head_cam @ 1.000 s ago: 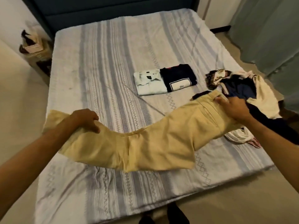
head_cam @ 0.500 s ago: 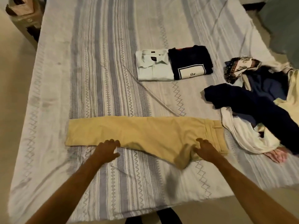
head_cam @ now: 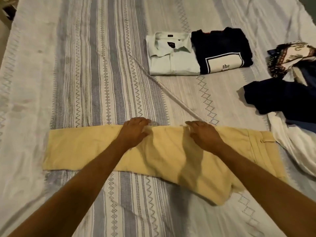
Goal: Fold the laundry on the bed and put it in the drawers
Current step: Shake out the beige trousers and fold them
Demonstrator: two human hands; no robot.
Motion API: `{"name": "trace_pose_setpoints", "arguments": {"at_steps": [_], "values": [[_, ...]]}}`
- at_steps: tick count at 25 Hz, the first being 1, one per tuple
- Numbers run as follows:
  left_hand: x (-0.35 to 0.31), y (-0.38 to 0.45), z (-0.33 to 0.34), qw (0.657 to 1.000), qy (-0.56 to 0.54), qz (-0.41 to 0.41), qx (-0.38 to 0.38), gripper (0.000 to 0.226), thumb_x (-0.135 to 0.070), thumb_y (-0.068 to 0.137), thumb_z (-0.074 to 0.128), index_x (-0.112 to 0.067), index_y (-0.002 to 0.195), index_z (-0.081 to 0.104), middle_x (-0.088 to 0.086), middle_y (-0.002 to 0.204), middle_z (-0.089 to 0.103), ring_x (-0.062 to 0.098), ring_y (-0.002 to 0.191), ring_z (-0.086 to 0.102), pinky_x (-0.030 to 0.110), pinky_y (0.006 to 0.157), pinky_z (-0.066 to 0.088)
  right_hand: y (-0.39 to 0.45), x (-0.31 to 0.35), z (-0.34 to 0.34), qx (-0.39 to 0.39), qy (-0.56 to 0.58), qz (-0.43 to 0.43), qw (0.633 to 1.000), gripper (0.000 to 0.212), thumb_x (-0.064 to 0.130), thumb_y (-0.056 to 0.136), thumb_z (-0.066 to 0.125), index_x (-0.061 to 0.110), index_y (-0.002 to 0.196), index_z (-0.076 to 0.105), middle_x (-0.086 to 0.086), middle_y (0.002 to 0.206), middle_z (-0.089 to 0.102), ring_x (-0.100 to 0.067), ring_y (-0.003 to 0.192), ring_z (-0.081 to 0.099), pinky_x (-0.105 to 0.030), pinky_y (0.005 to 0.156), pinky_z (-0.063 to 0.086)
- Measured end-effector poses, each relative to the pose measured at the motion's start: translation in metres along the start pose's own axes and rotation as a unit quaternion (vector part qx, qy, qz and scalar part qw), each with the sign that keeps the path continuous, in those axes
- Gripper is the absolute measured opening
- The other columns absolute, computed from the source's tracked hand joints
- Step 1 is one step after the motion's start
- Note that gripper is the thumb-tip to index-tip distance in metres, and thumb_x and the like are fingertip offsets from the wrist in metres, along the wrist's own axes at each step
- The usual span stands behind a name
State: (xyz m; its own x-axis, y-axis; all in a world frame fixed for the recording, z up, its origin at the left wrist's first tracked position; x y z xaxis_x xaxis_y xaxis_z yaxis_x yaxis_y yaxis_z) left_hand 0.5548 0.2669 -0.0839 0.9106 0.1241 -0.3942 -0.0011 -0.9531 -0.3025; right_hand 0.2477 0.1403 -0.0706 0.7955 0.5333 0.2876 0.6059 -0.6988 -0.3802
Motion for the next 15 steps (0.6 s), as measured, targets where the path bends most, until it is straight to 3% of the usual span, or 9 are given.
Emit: {"name": "trace_pose_setpoints", "arguments": {"at_steps": [4, 6, 8, 10, 12, 15], "values": [[0.032, 0.014, 0.001, 0.994, -0.095, 0.057, 0.025, 0.042, -0.067, 0.098, 0.050, -0.033, 0.113, 0.068, -0.011, 0.106, 0.069, 0.010, 0.098, 0.062, 0.040, 0.086, 0.053, 0.046, 0.011, 0.007, 0.018, 0.100, 0.007, 0.995, 0.034, 0.053, 0.083, 0.071, 0.026, 0.102, 0.077, -0.001, 0.098, 0.072, -0.022, 0.089, 0.067, -0.042, 0.081, 0.057], [0.051, 0.008, -0.010, 0.998, -0.038, 0.049, 0.031, 0.055, -0.080, 0.093, 0.046, -0.032, 0.106, 0.068, -0.009, 0.102, 0.068, 0.012, 0.096, 0.059, 0.039, 0.084, 0.052, 0.052, 0.009, 0.000, 0.063, 0.096, 0.023, 0.993, 0.019, 0.049, 0.081, 0.077, 0.032, 0.083, 0.070, 0.006, 0.089, 0.067, -0.018, 0.088, 0.064, -0.039, 0.079, 0.054], [0.082, -0.001, -0.028, 0.995, 0.014, 0.014, 0.099, 0.066, -0.089, 0.084, 0.047, -0.033, 0.113, 0.068, -0.012, 0.106, 0.062, 0.013, 0.103, 0.052, 0.038, 0.091, 0.048, 0.060, 0.013, -0.006, 0.115, 0.054, 0.030, 0.991, 0.022, 0.054, 0.077, 0.072, 0.036, 0.074, 0.059, 0.009, 0.088, 0.061, -0.018, 0.091, 0.059, -0.040, 0.076, 0.052], [0.121, -0.017, -0.045, 0.988, -0.029, -0.012, 0.149, 0.069, -0.093, 0.077, 0.047, -0.038, 0.113, 0.067, -0.019, 0.104, 0.060, 0.012, 0.105, 0.055, 0.032, 0.089, 0.043, 0.068, 0.026, -0.009, 0.125, 0.032, 0.035, 0.991, 0.016, 0.047, 0.075, 0.068, 0.035, 0.078, 0.059, 0.008, 0.089, 0.059, -0.019, 0.093, 0.060, -0.039, 0.074, 0.053], [0.160, -0.041, -0.060, 0.986, -0.066, -0.042, 0.150, 0.072, -0.098, 0.073, 0.044, -0.040, 0.108, 0.068, -0.017, 0.102, 0.069, 0.019, 0.104, 0.065, 0.030, 0.084, 0.042, 0.073, 0.057, -0.005, 0.080, 0.042, 0.021, 0.996, 0.014, 0.037, 0.077, 0.065, 0.032, 0.089, 0.059, 0.006, 0.095, 0.062, -0.022, 0.096, 0.062, -0.042, 0.078, 0.055], [0.218, -0.088, -0.072, 0.980, -0.032, -0.135, 0.144, 0.081, -0.089, 0.076, 0.057, -0.038, 0.138, 0.062, -0.003, 0.134, 0.069, 0.026, 0.124, 0.062, 0.036, 0.099, 0.045, 0.068, 0.135, 0.022, 0.030, 0.055, -0.058, 0.996, 0.029, 0.044, 0.091, 0.058, 0.025, 0.112, 0.059, 0.000, 0.110, 0.063, -0.026, 0.104, 0.059, -0.047, 0.086, 0.052]]}}
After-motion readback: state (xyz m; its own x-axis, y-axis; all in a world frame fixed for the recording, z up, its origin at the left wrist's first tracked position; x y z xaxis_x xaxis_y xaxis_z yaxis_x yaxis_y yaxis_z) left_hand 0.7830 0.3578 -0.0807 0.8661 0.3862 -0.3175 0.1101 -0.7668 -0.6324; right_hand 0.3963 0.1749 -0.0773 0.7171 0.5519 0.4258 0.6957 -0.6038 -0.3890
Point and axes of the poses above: each hand's wrist, its own y-axis towards the middle knuckle, its own z-axis out of the palm, x = y × z, the point moved 1 cm from there along y, towards the middle knuckle
